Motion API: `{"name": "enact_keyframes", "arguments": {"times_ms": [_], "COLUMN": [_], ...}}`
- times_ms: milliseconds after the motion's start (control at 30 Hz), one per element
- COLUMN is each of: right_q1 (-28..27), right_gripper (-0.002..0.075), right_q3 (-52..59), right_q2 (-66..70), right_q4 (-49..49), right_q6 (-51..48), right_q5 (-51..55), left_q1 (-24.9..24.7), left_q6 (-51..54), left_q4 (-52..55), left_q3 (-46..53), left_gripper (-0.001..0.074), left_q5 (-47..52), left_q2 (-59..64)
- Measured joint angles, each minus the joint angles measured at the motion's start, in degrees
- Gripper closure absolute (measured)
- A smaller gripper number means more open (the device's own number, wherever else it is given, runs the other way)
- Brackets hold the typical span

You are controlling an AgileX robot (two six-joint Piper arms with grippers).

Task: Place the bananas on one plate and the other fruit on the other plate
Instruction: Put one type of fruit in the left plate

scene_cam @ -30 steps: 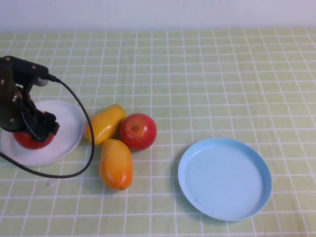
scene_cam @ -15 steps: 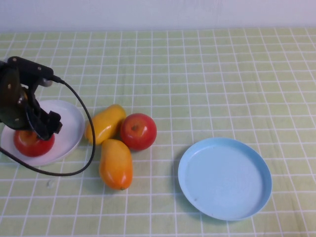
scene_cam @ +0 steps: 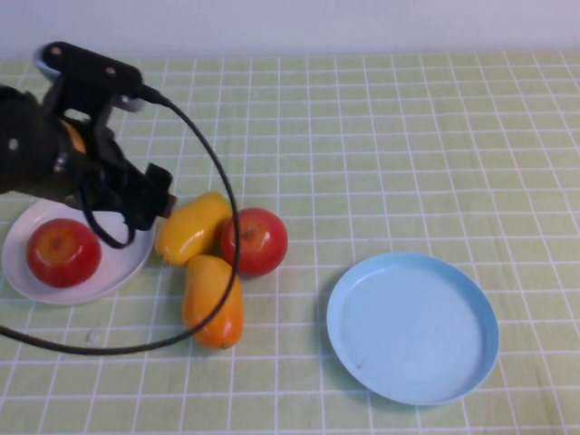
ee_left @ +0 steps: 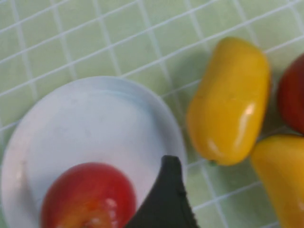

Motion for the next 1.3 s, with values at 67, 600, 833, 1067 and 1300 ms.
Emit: {"name": "enact_keyframes", "arguments": {"times_ms": [67, 600, 833, 1067, 1300], "right_q1": [0.0, 0.0, 0.0, 0.0, 0.0], "right_gripper": [0.0743, 0.0742, 0.0743, 0.0742, 0.0742], "right_q3": [0.0, 0.0, 0.0, 0.0, 0.0], "right_q2": [0.0, 0.0, 0.0, 0.0, 0.0], "right_q4": [0.0, 0.0, 0.0, 0.0, 0.0], "right_q6": [0.0, 0.0, 0.0, 0.0, 0.0], "right_q5": [0.0, 0.0, 0.0, 0.0, 0.0], "left_q1": [-3.4, -12.0, -12.0, -11.9, -11.8], "left_q6": [0.2, 8.8, 8.5, 8.4, 7.9], "left_q4": [-1.0, -7.4, -7.4, -7.4, -7.0], "left_q3": [0.0, -6.7, -9.4, -12.5, -15.1], "left_gripper": [0.0198, 0.0067, 0.0067, 0.0067, 0.0067], "left_q5": [0.1, -2.5, -2.2, -0.2, 2.9], "left_q2": [0.5, 13.8, 17.5, 20.2, 23.0]}}
